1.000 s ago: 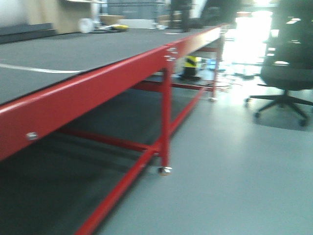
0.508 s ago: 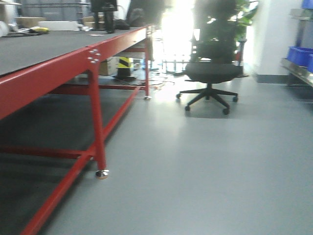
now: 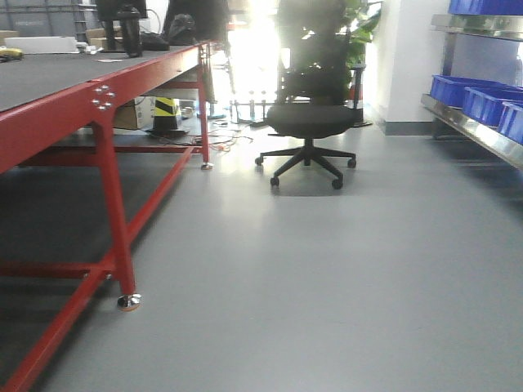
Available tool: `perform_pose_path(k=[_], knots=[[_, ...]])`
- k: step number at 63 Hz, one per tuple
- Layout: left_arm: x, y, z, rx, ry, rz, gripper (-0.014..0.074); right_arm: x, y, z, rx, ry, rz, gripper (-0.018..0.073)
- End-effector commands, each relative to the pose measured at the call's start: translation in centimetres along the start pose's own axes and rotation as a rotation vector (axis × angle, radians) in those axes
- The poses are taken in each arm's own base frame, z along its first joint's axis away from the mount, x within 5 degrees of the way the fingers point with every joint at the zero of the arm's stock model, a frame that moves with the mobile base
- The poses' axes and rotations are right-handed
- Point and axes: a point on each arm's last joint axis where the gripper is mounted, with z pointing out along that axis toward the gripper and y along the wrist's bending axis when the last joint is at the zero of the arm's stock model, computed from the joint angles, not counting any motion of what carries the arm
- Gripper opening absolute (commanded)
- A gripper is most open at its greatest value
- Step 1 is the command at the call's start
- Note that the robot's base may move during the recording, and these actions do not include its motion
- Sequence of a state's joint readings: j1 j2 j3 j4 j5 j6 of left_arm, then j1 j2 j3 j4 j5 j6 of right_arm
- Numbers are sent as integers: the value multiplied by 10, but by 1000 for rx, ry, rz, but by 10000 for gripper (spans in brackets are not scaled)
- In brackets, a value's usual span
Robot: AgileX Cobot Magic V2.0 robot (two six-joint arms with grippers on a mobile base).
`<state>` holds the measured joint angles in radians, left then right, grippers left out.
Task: Grab PVC pipe and place in blue bin
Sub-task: 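Drive the base to the shelf of blue bins holding the pipe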
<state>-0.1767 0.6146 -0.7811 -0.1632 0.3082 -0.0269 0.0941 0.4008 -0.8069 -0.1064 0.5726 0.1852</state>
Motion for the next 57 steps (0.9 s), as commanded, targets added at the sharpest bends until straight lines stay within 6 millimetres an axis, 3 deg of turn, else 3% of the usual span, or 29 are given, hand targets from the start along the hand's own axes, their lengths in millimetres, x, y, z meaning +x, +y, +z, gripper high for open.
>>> perform_pose_path(k=[1, 57], knots=[[-2, -1, -1, 11, -21, -7, -111, -3, 0, -1, 0, -39, -13, -167], [-2, -1, -1, 11, -21, -7, -111, -3, 0, -1, 0, -39, -13, -167]])
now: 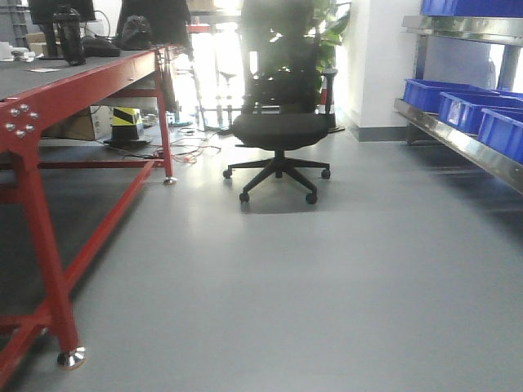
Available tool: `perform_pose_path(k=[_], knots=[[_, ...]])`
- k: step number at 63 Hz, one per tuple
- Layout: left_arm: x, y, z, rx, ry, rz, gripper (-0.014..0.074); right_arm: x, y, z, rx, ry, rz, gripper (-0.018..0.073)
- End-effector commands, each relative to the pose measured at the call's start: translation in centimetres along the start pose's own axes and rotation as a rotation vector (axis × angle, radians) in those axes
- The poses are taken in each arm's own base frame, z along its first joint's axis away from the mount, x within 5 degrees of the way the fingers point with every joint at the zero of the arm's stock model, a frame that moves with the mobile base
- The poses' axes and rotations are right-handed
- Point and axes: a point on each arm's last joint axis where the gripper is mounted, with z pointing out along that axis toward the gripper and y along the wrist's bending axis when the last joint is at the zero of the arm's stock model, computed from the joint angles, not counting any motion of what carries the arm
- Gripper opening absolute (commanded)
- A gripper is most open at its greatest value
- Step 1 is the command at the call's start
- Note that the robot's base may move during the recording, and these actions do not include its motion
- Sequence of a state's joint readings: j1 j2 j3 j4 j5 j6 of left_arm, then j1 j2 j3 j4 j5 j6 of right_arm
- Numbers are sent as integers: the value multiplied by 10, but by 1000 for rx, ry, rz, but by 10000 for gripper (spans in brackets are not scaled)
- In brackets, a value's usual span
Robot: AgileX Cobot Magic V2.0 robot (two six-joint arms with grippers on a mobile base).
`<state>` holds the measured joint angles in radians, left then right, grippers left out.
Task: Grab PVC pipe and place in blue bin
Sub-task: 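Drive the base to the shelf of blue bins holding the pipe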
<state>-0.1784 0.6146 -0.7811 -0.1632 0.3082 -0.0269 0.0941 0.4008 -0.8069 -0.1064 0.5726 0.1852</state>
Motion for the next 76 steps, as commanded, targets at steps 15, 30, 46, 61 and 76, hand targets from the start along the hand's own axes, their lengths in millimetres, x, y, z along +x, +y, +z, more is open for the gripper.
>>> perform_pose_path(k=[15, 30, 46, 61, 76], knots=[[-2, -1, -1, 9, -21, -7, -111, -3, 0, -1, 0, -39, -13, -167], [-2, -1, -1, 9, -21, -7, -111, -3, 0, -1, 0, -39, -13, -167], [-2, -1, -1, 9, -21, -7, -111, -3, 0, -1, 0, -39, -13, -167], [-2, -1, -1, 9, -21, -7, -111, -3, 0, -1, 0, -39, -13, -167], [-2, -1, -1, 9, -21, -7, -111, -3, 0, -1, 0, -39, -13, -167]])
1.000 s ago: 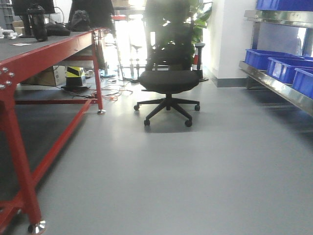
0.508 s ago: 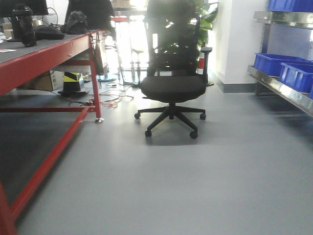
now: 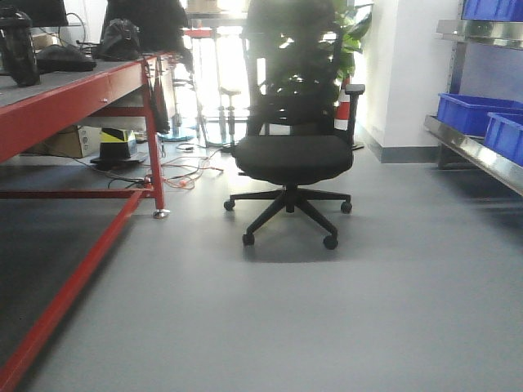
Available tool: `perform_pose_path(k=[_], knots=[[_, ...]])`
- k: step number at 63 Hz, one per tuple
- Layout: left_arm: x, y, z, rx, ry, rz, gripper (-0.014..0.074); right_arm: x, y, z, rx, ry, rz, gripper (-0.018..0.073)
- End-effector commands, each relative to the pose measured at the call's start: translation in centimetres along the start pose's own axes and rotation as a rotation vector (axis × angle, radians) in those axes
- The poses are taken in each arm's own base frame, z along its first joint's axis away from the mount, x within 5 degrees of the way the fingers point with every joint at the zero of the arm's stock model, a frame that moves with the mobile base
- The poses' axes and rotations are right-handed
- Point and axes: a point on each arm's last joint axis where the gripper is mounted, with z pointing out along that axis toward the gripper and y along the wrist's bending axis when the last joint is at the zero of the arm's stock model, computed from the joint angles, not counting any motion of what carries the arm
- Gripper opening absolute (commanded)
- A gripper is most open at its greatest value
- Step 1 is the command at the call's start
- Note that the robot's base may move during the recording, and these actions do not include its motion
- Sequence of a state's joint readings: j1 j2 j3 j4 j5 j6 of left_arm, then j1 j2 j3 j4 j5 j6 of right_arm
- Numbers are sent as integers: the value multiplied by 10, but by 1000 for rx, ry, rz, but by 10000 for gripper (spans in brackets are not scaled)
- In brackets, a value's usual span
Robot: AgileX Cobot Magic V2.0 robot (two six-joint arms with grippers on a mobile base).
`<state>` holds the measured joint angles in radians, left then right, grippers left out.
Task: Grab PVC pipe and place in blue bin
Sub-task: 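Drive the base to the shelf of blue bins holding the pipe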
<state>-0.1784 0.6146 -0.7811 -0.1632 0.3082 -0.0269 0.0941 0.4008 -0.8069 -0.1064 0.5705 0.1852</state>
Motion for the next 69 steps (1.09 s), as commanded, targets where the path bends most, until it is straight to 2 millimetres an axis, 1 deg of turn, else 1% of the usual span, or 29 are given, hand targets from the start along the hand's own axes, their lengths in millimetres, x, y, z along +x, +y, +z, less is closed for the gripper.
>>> perform_pose_path(k=[1, 69], knots=[[-2, -1, -1, 9, -21, -7, -111, -3, 0, -1, 1, -36, -13, -167], [-2, -1, -1, 9, -21, -7, -111, -3, 0, -1, 1, -36, -13, -167]])
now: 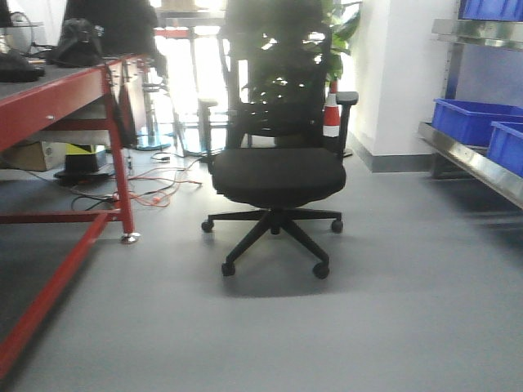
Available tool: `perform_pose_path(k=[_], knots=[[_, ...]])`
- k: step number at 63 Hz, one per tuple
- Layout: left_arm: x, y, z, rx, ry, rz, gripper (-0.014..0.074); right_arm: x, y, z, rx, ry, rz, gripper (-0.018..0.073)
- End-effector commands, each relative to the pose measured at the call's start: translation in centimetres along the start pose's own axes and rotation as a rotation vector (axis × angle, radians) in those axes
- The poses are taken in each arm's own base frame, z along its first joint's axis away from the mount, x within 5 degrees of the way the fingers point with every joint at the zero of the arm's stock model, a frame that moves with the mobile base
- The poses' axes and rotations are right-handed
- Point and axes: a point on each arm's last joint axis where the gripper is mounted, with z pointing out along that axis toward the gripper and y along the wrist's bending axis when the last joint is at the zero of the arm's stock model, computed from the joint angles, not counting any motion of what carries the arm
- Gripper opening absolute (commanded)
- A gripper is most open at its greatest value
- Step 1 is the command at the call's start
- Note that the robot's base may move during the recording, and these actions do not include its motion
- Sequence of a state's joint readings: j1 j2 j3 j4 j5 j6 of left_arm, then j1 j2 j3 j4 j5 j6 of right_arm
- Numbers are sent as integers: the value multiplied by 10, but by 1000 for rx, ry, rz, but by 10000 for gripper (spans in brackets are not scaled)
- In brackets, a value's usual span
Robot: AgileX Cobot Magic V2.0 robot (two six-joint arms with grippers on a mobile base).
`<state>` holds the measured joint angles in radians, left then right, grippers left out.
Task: Grab PVC pipe and place in blue bin
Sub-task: 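Drive the base to the shelf of blue bins holding the pipe, then move both grippers with the pipe over an open blue bin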
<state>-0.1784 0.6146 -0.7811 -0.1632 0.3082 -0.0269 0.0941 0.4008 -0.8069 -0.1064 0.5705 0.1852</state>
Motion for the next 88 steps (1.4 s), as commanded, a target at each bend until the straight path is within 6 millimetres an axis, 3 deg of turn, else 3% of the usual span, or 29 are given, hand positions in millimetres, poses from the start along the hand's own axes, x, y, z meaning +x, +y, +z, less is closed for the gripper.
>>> perform_pose_path(k=[1, 88], knots=[[-2, -1, -1, 9, -21, -7, -111, -3, 0, -1, 1, -36, -13, -167], [-2, -1, -1, 9, -21, -7, -111, -3, 0, -1, 1, -36, -13, -167]])
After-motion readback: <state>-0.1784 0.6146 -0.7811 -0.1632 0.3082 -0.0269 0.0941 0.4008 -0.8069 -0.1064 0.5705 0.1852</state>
